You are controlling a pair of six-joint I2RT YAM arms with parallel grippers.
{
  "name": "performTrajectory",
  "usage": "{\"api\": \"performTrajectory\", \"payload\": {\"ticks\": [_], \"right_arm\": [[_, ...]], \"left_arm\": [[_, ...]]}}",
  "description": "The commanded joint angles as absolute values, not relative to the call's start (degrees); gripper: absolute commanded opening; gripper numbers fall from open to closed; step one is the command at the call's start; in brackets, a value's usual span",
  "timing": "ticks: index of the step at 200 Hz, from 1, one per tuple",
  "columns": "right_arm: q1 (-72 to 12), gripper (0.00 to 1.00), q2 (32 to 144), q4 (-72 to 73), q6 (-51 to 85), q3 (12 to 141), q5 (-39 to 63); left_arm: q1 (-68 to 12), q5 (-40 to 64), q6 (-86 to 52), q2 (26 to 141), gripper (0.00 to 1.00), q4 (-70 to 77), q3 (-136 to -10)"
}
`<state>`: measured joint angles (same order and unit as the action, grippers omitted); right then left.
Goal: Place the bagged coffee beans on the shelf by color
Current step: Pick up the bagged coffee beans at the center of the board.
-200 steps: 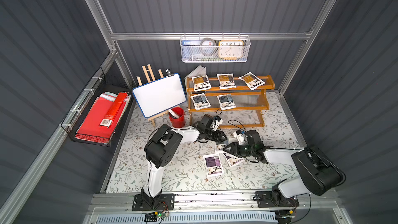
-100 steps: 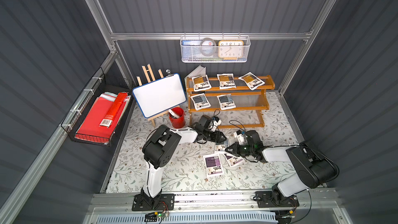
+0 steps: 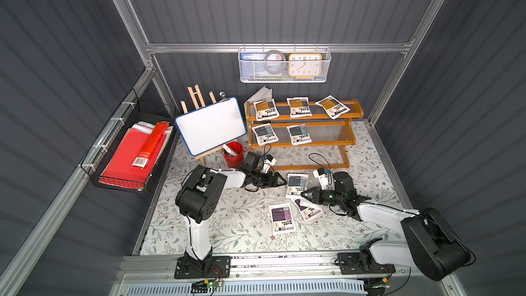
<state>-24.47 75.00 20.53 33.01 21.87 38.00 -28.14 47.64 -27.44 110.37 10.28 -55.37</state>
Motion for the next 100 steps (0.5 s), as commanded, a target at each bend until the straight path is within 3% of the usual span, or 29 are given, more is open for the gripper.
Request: {"api": "performTrajectory", "payload": {"ticks": [1,100], "right_arm": [[-24.23,0.0,75.92,21.54,32.24,23.98,40.0],[-24.76,0.0,82.09,25.06,33.67,27.92,44.66]], "left_arm": [[-28.2,54.4,-30.75,109.78,0.83,15.28,-52.01],[-28.12,58.09,-35.8,109.36,0.8,25.56,-48.85]]}}
